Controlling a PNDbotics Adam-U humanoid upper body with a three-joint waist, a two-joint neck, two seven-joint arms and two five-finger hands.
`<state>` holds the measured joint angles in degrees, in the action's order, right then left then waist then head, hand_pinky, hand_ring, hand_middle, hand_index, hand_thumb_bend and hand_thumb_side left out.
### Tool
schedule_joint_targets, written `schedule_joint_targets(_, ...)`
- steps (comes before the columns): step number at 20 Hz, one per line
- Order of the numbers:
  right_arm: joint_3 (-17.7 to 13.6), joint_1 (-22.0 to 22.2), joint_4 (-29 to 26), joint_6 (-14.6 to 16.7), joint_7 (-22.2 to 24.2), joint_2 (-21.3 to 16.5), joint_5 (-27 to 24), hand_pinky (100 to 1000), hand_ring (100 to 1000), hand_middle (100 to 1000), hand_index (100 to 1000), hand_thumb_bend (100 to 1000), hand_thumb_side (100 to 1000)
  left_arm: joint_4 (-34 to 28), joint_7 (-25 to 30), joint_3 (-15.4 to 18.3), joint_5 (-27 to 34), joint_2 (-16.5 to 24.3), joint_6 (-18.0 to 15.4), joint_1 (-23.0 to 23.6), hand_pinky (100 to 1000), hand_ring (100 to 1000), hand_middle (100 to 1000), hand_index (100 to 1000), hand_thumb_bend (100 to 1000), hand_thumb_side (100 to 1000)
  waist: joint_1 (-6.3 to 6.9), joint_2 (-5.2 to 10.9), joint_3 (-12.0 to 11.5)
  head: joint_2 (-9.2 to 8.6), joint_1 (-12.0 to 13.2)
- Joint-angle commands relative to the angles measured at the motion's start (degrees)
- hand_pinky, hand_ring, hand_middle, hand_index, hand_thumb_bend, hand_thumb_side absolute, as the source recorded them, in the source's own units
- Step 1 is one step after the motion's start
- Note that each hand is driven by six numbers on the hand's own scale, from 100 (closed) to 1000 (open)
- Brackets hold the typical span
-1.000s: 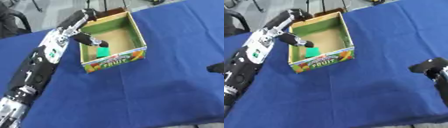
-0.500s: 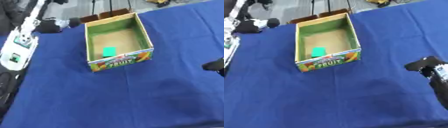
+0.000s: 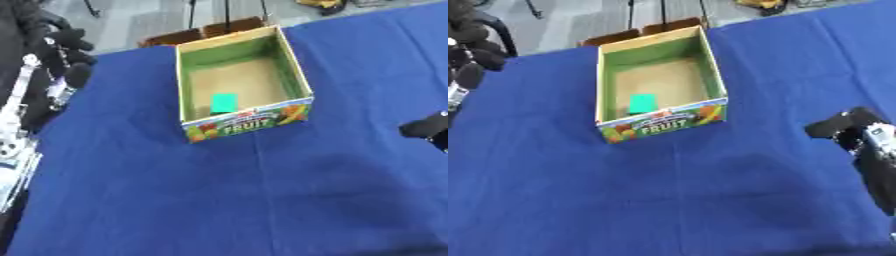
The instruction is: Pick up objects on the table and place them in the box.
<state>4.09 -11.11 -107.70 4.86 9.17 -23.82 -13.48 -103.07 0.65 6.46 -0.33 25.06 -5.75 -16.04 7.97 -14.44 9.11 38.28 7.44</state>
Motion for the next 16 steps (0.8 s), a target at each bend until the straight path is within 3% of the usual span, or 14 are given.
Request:
schedule_joint_targets(1,-0.5,-0.42,-0.75,0.02,-0.19,-0.38,-0.21,751,689,514,548,100,883,-1.61,-0.2,0.97,0.26,0.48,0.23,-0.13,685,644,660,829,761,720,-0.48,0.74,-0.11,0.25,0.0)
schedule_joint_targets(6,-0.52,-0.44,-0.77,0.06,-0.23,-0.31,-0.23,751,689,514,549,100,882,-2.89,-0.2,0.9,1.22,-2.35,-0.13,2.25,674,631,649,826,681,731,-0.84,0.59,-1.11,0.54,0.14)
schedule_joint_targets(16,-0.47,-0.49,-0.84,0.12,-0.15,-0.26,-0.41,751,690,514,549,100,876,-3.14,0.46,0.55,1.3,-3.17,0.08,3.07,673,631,648,826,675,734,-1.32,0.78,-1.33,0.47,0.15)
